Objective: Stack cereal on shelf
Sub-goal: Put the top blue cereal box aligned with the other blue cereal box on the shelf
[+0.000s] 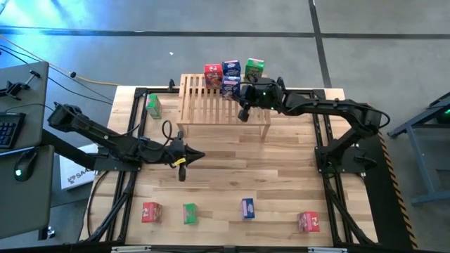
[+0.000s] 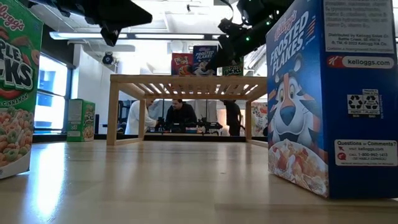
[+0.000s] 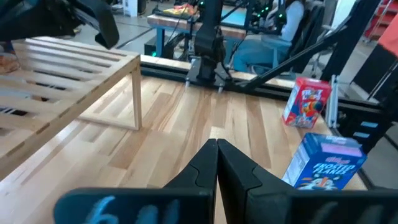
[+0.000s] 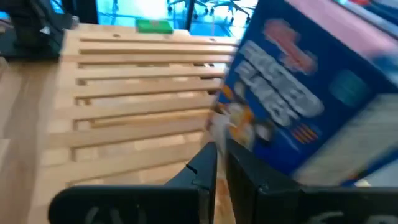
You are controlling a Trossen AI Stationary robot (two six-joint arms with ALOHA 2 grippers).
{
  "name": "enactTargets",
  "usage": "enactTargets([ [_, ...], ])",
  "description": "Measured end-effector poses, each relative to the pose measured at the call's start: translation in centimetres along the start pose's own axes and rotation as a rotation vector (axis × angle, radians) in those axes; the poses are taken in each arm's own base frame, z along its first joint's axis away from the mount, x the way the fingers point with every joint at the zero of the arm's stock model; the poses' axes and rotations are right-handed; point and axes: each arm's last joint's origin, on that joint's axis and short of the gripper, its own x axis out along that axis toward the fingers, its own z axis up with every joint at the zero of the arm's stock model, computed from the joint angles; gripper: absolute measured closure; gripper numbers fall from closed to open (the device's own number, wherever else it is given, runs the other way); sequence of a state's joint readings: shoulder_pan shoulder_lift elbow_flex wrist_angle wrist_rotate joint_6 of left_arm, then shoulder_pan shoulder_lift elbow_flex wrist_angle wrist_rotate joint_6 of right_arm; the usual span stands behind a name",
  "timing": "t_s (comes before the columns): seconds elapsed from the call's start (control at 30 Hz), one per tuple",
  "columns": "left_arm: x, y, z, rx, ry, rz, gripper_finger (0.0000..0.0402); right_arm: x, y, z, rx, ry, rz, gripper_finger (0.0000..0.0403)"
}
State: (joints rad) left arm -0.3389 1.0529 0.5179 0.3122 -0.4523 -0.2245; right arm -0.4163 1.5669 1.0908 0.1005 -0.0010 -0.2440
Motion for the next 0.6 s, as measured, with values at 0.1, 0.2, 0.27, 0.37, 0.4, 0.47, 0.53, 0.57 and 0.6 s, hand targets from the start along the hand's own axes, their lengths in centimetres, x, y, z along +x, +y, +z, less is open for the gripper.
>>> enactTargets([
  [0.1, 0.2, 0.0, -0.1, 0.003, 0.004, 0.004, 0.0401, 0.0, -0.6, 0.0, 0.012, -0.009, -0.019, 0.0382],
  [0.2, 0.2, 0.0, -0.2, 0.002, 0.004, 0.004, 0.0401, 0.0, -1.1, -0.1, 0.029, -0.007, -0.030, 0.0382],
  [0.27, 0.2, 0.0, -0.2, -0.005, 0.004, 0.004, 0.0401, 0.0, -1.2, -0.1, 0.030, -0.011, -0.034, 0.0382],
  [0.37, 0.2, 0.0, -0.2, -0.005, 0.004, 0.004, 0.0401, 0.0, -1.3, 0.0, 0.030, -0.023, -0.039, 0.0382],
  [0.4, 0.2, 0.0, -0.2, -0.005, 0.004, 0.004, 0.0401, 0.0, -1.3, 0.0, 0.030, -0.024, -0.039, 0.0382],
  [0.47, 0.2, 0.0, -0.2, -0.005, 0.004, 0.004, 0.0401, 0.0, -1.3, 0.0, 0.030, -0.024, -0.038, 0.0382],
  [0.53, 0.2, 0.0, -0.2, -0.005, 0.004, 0.004, 0.0401, 0.0, -1.3, 0.0, 0.030, -0.025, -0.032, 0.0382],
  [0.57, 0.2, 0.0, -0.2, -0.005, 0.004, 0.004, 0.0401, 0.0, -1.2, 0.0, 0.032, -0.028, -0.021, 0.0382],
  [0.6, 0.2, 0.0, -0.2, -0.005, 0.004, 0.004, 0.0401, 0.0, -1.1, 0.1, 0.038, -0.036, 0.000, 0.0382],
])
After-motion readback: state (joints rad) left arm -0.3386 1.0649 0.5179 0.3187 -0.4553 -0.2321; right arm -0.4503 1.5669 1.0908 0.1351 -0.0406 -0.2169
